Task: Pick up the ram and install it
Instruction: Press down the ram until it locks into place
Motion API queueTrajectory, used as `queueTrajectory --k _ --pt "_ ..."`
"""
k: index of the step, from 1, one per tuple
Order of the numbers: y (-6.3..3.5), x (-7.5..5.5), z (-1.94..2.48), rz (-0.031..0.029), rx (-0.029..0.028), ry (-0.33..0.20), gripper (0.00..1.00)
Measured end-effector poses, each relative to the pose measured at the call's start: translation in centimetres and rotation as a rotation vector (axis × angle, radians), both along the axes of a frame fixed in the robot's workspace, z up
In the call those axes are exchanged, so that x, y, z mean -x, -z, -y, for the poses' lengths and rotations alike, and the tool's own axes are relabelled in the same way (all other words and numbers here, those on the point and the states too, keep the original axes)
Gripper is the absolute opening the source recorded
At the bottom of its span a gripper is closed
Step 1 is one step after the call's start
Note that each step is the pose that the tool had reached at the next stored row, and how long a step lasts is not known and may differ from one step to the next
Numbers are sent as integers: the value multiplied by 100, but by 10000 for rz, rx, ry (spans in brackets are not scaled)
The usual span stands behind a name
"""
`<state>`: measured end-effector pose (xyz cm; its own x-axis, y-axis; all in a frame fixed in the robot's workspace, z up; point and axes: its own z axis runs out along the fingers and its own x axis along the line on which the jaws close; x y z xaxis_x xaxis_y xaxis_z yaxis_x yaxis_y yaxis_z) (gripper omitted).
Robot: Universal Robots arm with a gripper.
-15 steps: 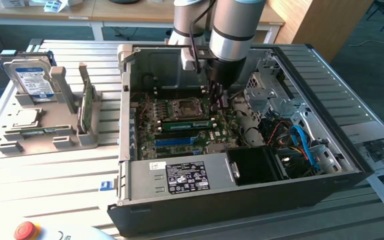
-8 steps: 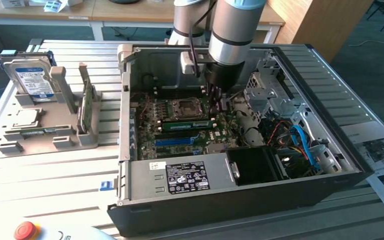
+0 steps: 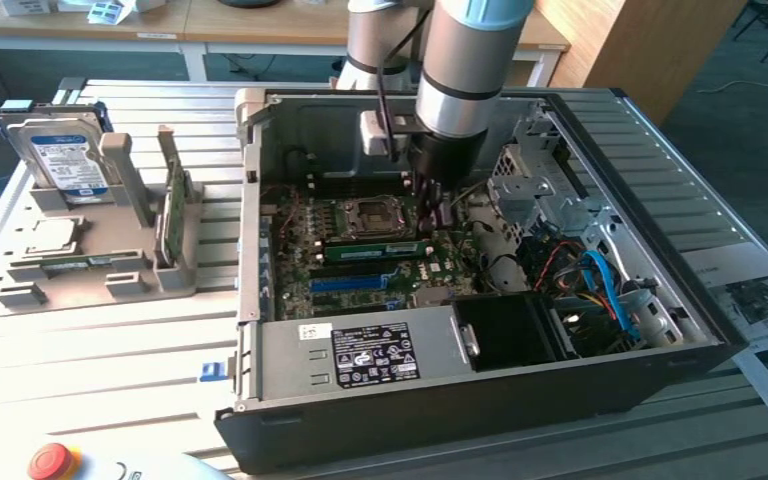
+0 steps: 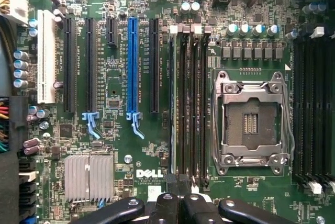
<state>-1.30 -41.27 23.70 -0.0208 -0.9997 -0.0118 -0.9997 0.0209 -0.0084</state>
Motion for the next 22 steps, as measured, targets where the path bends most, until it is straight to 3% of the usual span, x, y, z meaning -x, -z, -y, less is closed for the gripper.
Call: queueTrajectory --k 7,22 --pt "62 0 0 0 1 0 10" --pt "66 -34 3 0 1 1 10"
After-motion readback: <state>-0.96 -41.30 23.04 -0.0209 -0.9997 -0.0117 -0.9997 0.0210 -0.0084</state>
